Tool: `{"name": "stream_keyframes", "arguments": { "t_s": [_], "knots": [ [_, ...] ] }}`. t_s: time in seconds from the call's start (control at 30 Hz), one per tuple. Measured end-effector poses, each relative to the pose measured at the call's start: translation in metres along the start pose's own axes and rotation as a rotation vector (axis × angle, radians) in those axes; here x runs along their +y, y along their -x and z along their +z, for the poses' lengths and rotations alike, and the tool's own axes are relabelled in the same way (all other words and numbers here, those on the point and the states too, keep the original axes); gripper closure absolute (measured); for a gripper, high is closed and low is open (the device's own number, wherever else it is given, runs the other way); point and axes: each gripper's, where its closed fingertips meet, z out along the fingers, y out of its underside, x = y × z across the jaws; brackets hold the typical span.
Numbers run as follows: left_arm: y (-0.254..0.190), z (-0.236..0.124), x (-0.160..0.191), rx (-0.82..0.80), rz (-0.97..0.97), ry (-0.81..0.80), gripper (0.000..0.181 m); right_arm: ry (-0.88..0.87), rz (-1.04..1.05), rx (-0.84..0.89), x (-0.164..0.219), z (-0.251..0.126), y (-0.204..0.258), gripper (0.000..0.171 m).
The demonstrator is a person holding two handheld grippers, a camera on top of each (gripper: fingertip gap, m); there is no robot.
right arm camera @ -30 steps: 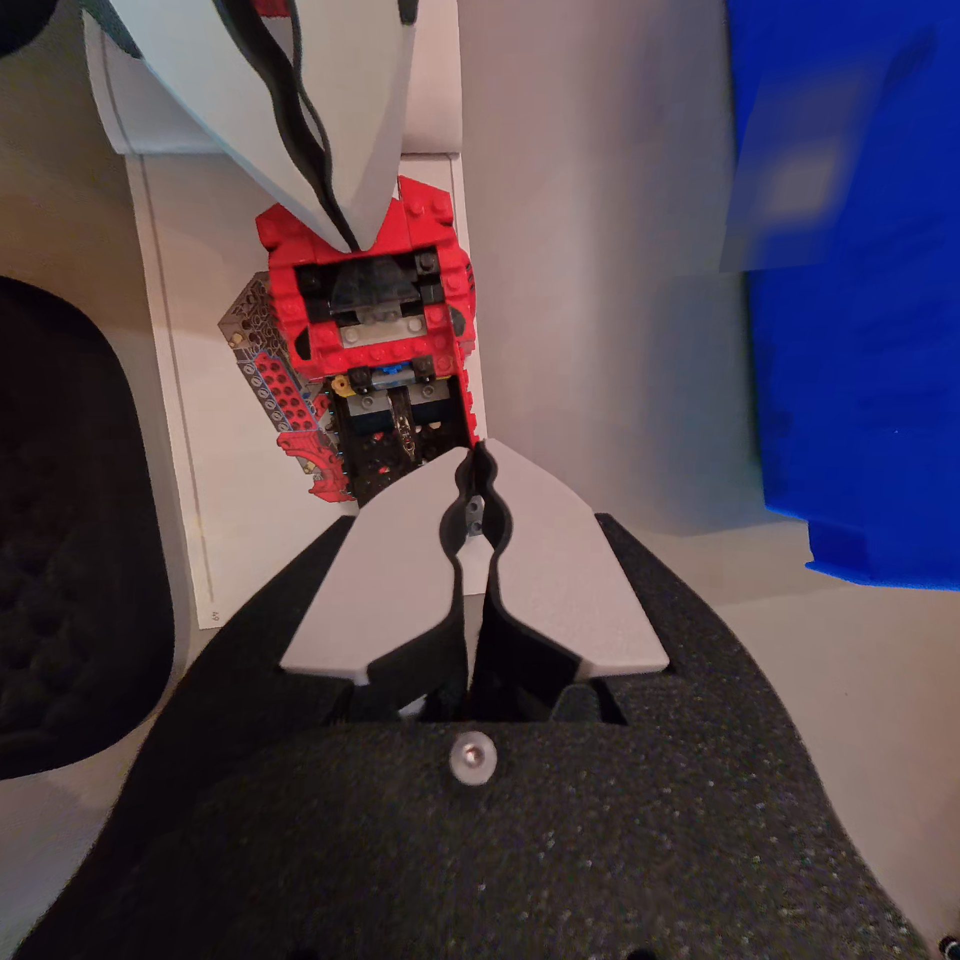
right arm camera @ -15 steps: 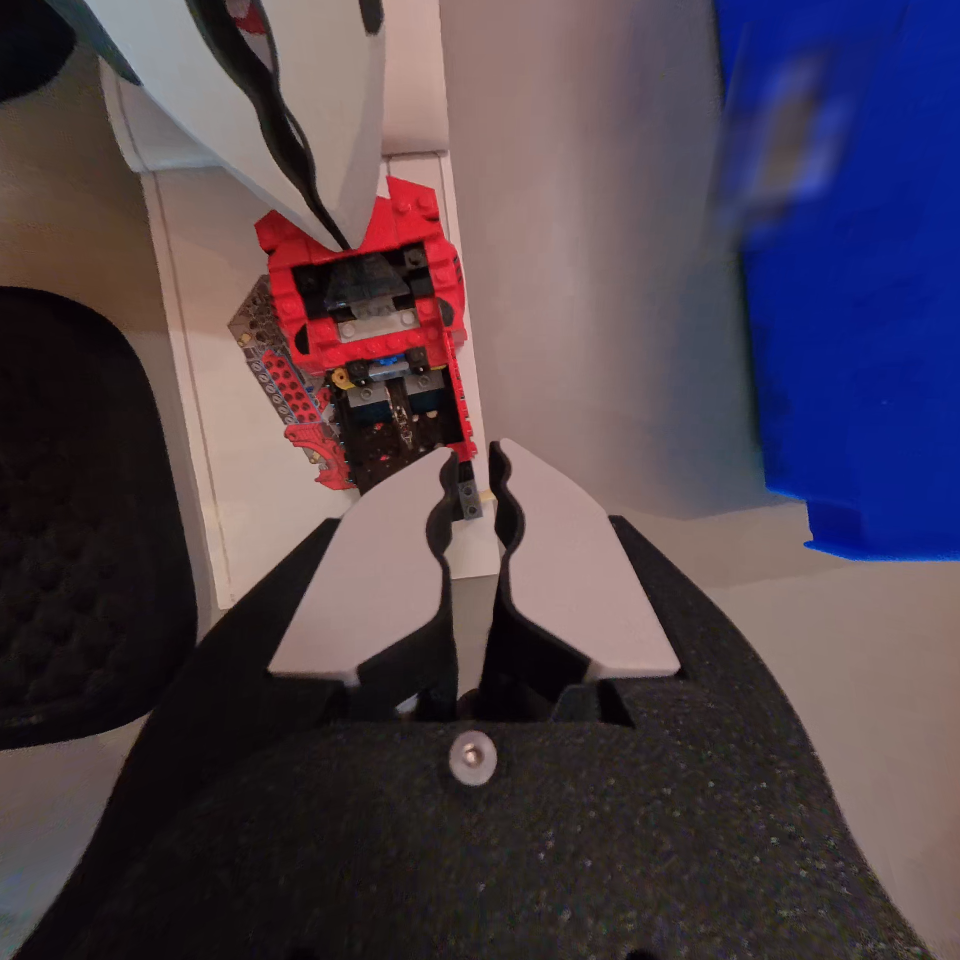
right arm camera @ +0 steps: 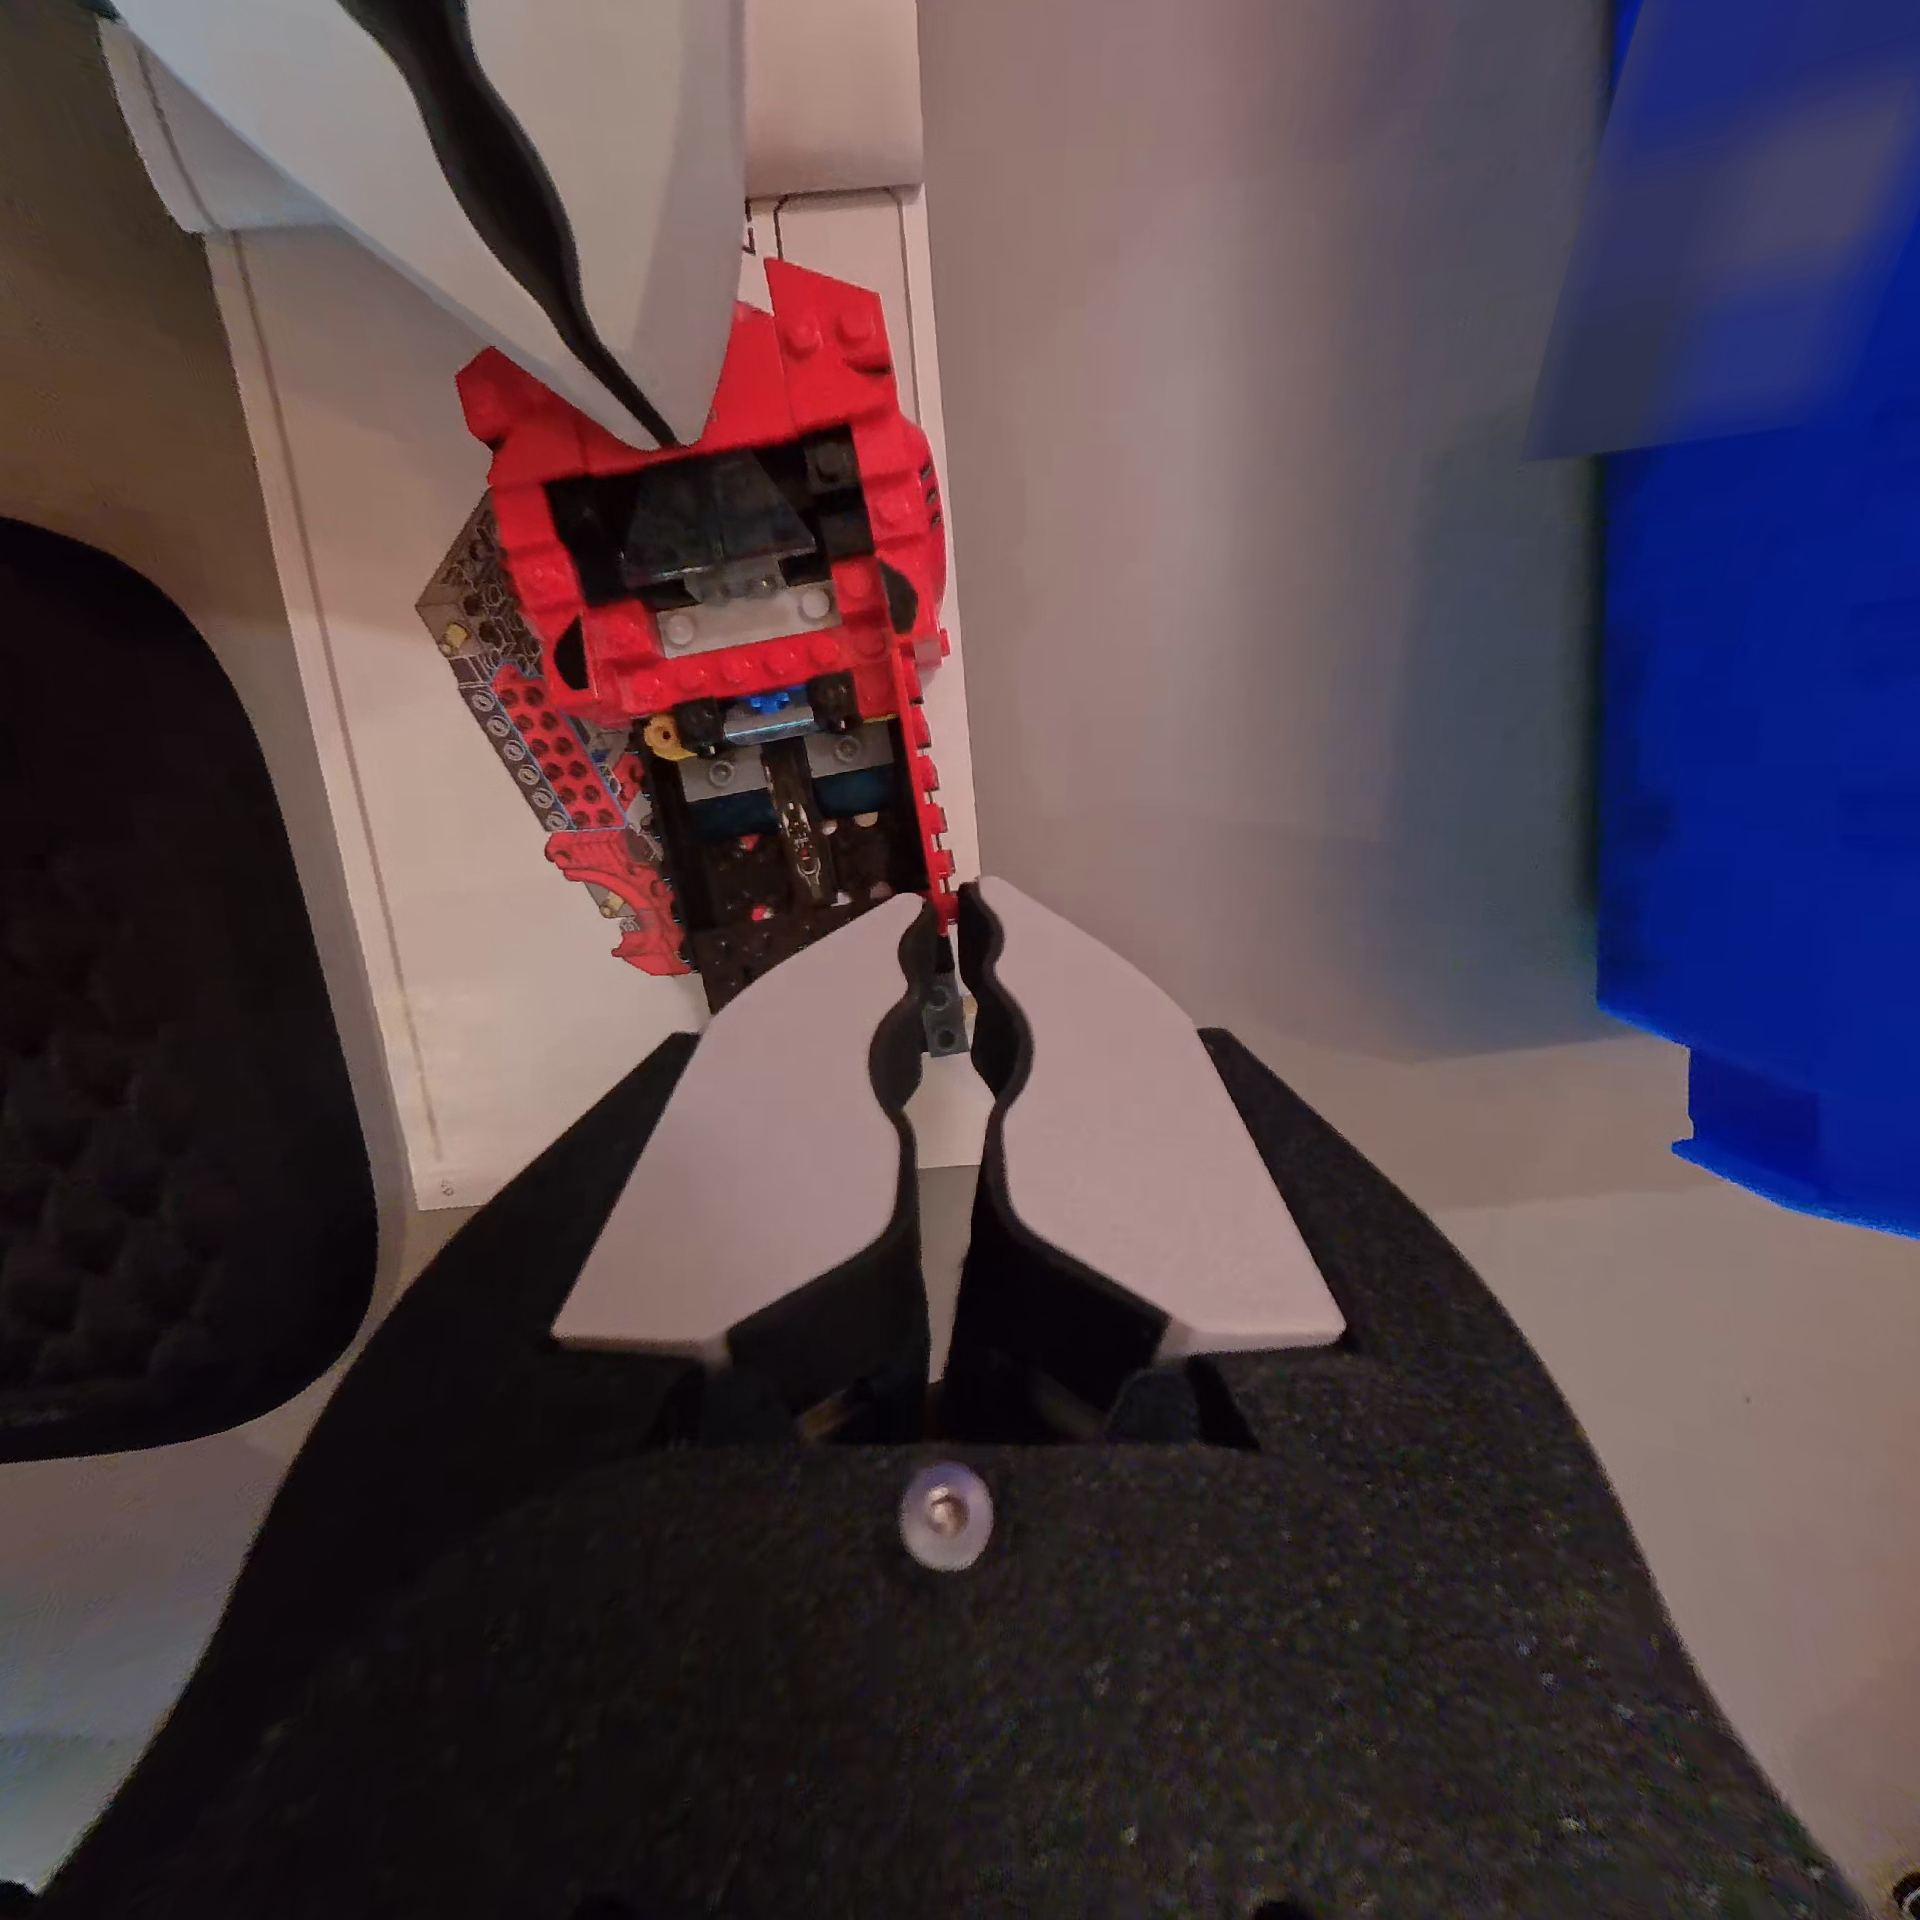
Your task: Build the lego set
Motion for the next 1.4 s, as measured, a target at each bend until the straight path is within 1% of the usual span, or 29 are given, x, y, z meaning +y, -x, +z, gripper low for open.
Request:
{"name": "stream_keyframes", "arguments": {
  "t_s": [0.53, 0.67, 0.87, 1.07, 1.2, 1.3, 1.37, 1.4],
  "knots": [
    [-0.0001, 0.0000, -0.0002, 0.000, 0.002, 0.000, 0.181, -0.002, -0.027, 0.038, 0.0014, 0.0008, 0.0015, 0.168],
    [-0.0001, 0.0000, -0.0002, 0.001, 0.003, -0.001, 0.181, -0.004, -0.005, 0.029, 0.0016, 0.0011, 0.0017, 0.167],
    [-0.0001, 0.0000, -0.0003, -0.001, 0.003, -0.003, 0.181, 0.042, 0.013, 0.002, 0.0021, 0.0014, 0.0018, 0.167],
    [-0.0001, 0.0001, -0.0003, -0.002, 0.004, -0.009, 0.181, 0.085, 0.005, 0.022, 0.0025, 0.0016, 0.0019, 0.167],
    [-0.0001, 0.0001, -0.0003, -0.002, 0.005, -0.008, 0.181, 0.091, 0.003, 0.034, 0.0023, 0.0015, 0.0017, 0.167],
    [0.0000, 0.0002, -0.0002, -0.004, 0.006, -0.001, 0.181, 0.076, 0.018, 0.004, 0.0006, 0.0007, 0.0008, 0.167],
    [0.0000, 0.0003, -0.0002, -0.005, 0.005, -0.001, 0.181, 0.055, 0.039, -0.042, -0.0008, -0.0015, 0.0032, 0.157],
    [0.0001, 0.0003, -0.0001, -0.004, 0.005, 0.000, 0.181, 0.034, 0.049, -0.033, -0.0024, -0.0038, 0.0004, 0.156]
  ]
}}
